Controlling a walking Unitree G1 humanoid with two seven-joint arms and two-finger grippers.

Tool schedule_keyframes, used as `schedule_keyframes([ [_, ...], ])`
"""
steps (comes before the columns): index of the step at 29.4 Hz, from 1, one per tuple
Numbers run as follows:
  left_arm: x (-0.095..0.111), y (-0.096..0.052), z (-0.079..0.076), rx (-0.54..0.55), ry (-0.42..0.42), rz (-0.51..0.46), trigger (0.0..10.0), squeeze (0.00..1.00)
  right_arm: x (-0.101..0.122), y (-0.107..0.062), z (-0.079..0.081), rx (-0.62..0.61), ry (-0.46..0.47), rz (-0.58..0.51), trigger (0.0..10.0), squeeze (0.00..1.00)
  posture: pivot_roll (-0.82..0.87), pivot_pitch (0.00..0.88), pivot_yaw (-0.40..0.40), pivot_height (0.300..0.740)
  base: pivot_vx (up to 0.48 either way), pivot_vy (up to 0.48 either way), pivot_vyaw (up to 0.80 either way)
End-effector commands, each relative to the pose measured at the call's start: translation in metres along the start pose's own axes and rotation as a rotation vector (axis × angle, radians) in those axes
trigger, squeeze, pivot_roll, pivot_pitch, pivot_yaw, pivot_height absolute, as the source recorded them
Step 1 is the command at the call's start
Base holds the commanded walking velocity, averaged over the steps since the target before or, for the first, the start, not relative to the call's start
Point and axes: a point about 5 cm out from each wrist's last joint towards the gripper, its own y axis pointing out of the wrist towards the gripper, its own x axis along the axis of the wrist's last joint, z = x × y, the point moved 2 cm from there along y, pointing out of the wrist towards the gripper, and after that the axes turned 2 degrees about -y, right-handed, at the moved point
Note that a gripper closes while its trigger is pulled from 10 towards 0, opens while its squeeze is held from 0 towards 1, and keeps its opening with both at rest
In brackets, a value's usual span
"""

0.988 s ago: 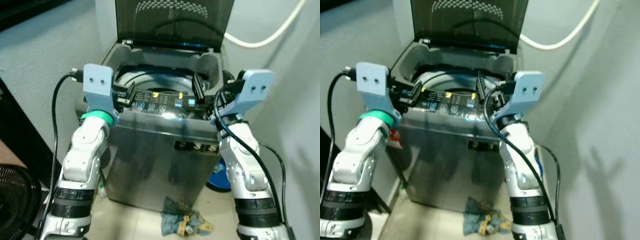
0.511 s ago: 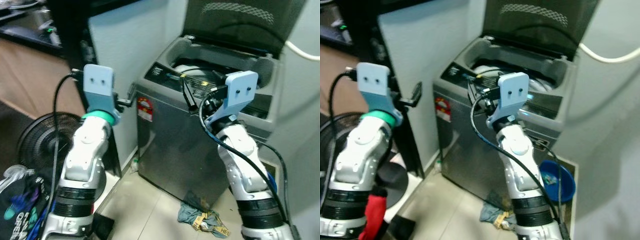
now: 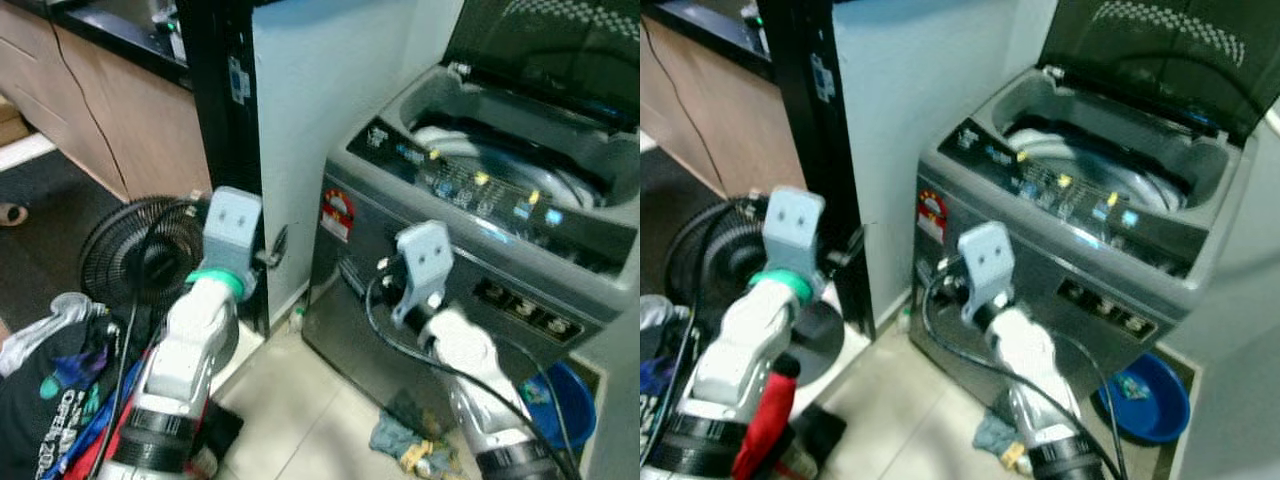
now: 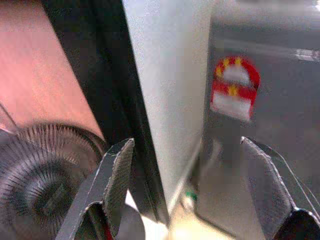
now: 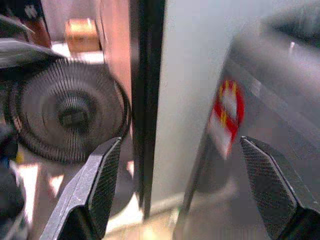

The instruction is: Clothes washing

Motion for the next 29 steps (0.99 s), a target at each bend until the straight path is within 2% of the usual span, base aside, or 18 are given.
schedule_keyframes([
  [1, -0.031, -0.009, 0.009, 0.028, 0.010, 0.094, 10.0, 0.00, -0.030, -0.011, -0.011, -0.092, 0.031, 0.102, 10.0, 0.00, 0.08, 0.033, -0.001, 0.740, 0.000, 0.000, 0.79],
  [2, -0.040, -0.012, 0.010, 0.033, 0.009, 0.121, 10.0, 0.00, -0.042, -0.017, -0.015, -0.124, 0.040, 0.142, 10.0, 0.00, 0.08, 0.033, -0.001, 0.740, 0.000, 0.000, 0.79],
  [3, -0.040, -0.012, 0.010, 0.033, 0.009, 0.121, 10.0, 0.00, -0.042, -0.017, -0.015, -0.124, 0.040, 0.142, 10.0, 0.00, 0.08, 0.033, -0.001, 0.740, 0.000, 0.000, 0.79],
  [5, -0.073, -0.025, 0.017, 0.053, 0.005, 0.224, 10.0, 0.00, -0.082, -0.040, -0.024, -0.234, 0.044, 0.287, 10.0, 0.00, 0.08, 0.036, 0.000, 0.740, 0.000, 0.000, 0.78],
  [6, -0.073, -0.025, 0.017, 0.053, 0.005, 0.224, 10.0, 0.00, -0.082, -0.040, -0.024, -0.234, 0.044, 0.287, 10.0, 0.00, 0.08, 0.036, 0.000, 0.740, 0.000, 0.000, 0.78],
  [7, -0.085, -0.031, 0.020, 0.057, -0.002, 0.260, 10.0, 0.00, -0.095, -0.050, -0.027, -0.273, 0.040, 0.337, 10.0, 0.00, 0.08, 0.036, 0.000, 0.740, 0.000, 0.000, 0.78],
  [8, -0.085, -0.031, 0.020, 0.057, -0.002, 0.260, 10.0, 0.00, -0.095, -0.050, -0.027, -0.273, 0.040, 0.337, 10.0, 0.00, 0.08, 0.036, 0.000, 0.740, 0.000, 0.000, 0.78],
  [10, -0.097, -0.038, 0.023, 0.069, -0.004, 0.293, 10.0, 0.00, -0.109, -0.062, -0.030, -0.320, 0.050, 0.381, 10.0, 0.00, 0.07, 0.038, -0.002, 0.740, 0.000, 0.000, 0.78],
  [16, -0.096, -0.038, 0.021, 0.075, -0.001, 0.272, 10.0, 0.00, -0.108, -0.061, -0.033, -0.341, 0.044, 0.358, 10.0, 0.00, 0.07, 0.038, -0.007, 0.740, 0.000, 0.000, 0.77],
  [18, -0.093, -0.035, 0.021, 0.082, 0.003, 0.254, 10.0, 0.00, -0.101, -0.052, -0.033, -0.332, 0.034, 0.324, 10.0, 0.00, 0.07, 0.036, -0.012, 0.740, 0.000, 0.000, 0.77],
  [29, -0.087, -0.030, 0.019, 0.088, 0.013, 0.217, 10.0, 0.00, -0.093, -0.039, -0.028, -0.309, 0.019, 0.278, 10.0, 0.00, 0.07, 0.034, -0.019, 0.740, 0.000, 0.000, 0.77],
])
